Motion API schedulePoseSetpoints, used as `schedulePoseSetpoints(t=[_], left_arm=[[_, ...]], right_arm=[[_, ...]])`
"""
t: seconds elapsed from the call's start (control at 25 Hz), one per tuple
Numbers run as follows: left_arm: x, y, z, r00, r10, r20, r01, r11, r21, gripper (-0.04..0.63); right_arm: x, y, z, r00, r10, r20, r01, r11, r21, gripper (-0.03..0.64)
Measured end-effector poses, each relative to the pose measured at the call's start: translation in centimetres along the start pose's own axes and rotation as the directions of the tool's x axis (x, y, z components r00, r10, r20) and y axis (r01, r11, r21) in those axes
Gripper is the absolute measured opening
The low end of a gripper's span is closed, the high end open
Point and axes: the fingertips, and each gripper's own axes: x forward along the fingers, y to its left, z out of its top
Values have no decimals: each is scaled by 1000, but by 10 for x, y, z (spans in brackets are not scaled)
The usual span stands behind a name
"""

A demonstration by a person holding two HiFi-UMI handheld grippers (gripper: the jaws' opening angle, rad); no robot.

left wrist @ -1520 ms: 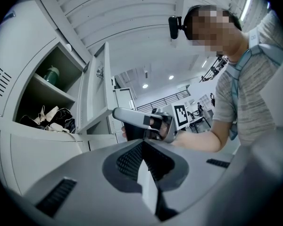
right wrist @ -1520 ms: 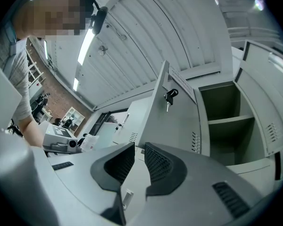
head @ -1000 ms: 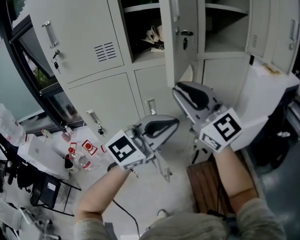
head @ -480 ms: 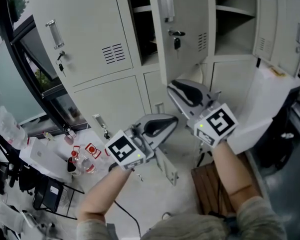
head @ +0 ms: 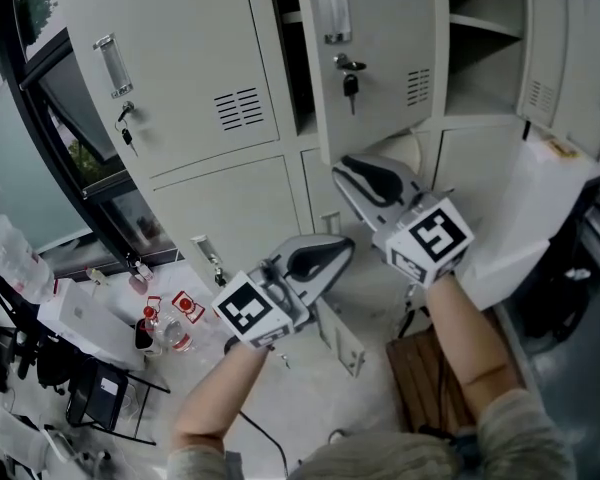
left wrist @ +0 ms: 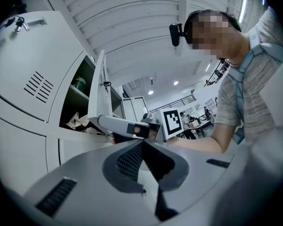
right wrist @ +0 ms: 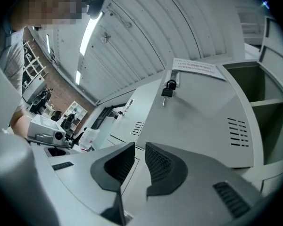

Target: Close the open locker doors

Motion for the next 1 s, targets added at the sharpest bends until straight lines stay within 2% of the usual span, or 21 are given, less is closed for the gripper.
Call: schedulePoseSetpoints(t=[0.12,0.44,1.0], left_arm=[[-7,7,-1,999,15,29,-15,1000,-9,1],[-11,31,-12,1000,24,18,-23,999,-32,0],[-11,46,-21,1000,14,10,-13,999,-49,1]], right_arm=[[11,0,-7,1000,6,-25,-6,1000,6,52],[42,-12,-26,998,-3,-60,5,1000,25,52],[70,-36,-28,986,-103,-129,114,990,81,52]])
